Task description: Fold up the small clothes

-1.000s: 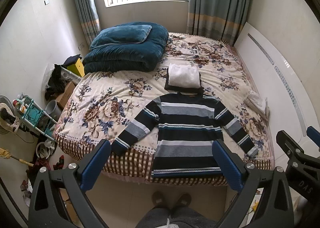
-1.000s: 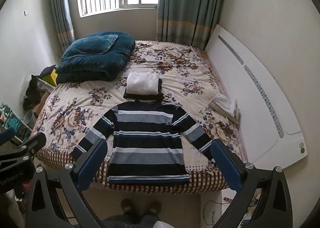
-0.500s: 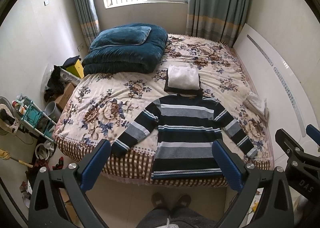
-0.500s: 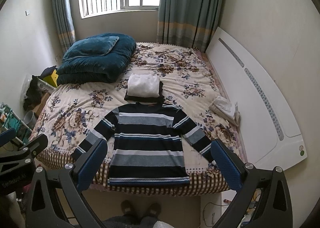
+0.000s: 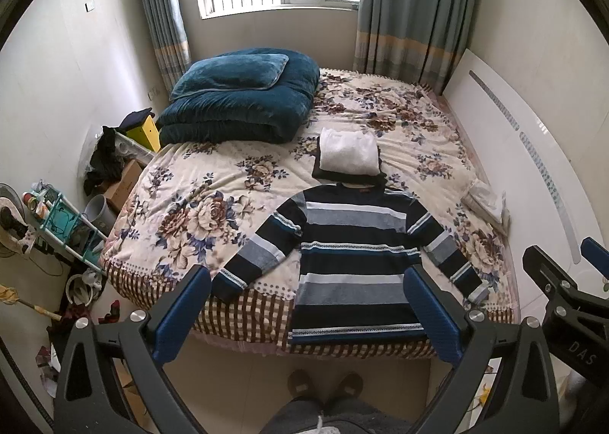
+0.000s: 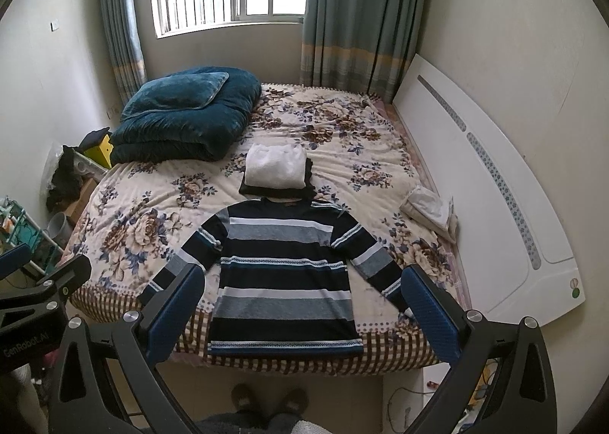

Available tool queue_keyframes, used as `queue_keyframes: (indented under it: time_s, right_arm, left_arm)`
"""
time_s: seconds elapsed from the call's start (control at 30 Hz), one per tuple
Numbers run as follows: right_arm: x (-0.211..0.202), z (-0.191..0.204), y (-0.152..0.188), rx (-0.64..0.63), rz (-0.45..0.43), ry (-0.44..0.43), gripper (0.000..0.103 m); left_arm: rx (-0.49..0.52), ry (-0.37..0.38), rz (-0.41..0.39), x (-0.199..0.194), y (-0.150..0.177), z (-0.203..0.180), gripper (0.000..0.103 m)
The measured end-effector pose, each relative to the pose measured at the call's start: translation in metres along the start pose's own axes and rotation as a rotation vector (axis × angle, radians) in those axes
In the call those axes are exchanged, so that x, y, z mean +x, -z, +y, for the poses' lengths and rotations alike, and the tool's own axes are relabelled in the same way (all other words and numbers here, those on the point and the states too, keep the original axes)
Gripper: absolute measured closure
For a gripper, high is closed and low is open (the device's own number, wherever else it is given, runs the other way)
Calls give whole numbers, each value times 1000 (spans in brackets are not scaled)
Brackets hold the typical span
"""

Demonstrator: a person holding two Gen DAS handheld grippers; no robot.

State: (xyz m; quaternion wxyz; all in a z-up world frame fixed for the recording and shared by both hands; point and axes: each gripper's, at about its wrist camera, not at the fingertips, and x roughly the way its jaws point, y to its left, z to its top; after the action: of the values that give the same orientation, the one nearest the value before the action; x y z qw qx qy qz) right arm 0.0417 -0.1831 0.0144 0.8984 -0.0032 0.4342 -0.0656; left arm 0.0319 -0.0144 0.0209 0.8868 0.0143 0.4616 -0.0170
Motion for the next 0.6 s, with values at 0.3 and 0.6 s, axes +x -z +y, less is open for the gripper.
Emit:
queue_keyframes:
  time_s: [0.3,0.6]
  right_arm:
    - [-2,2,-2,0,-3,-1,0]
    - [-1,1,1,1,-7,-2,0]
  left_arm:
    - [-3,5,-3,-2,0,2,0]
    - [-3,6,-6,-2,-1,1,0]
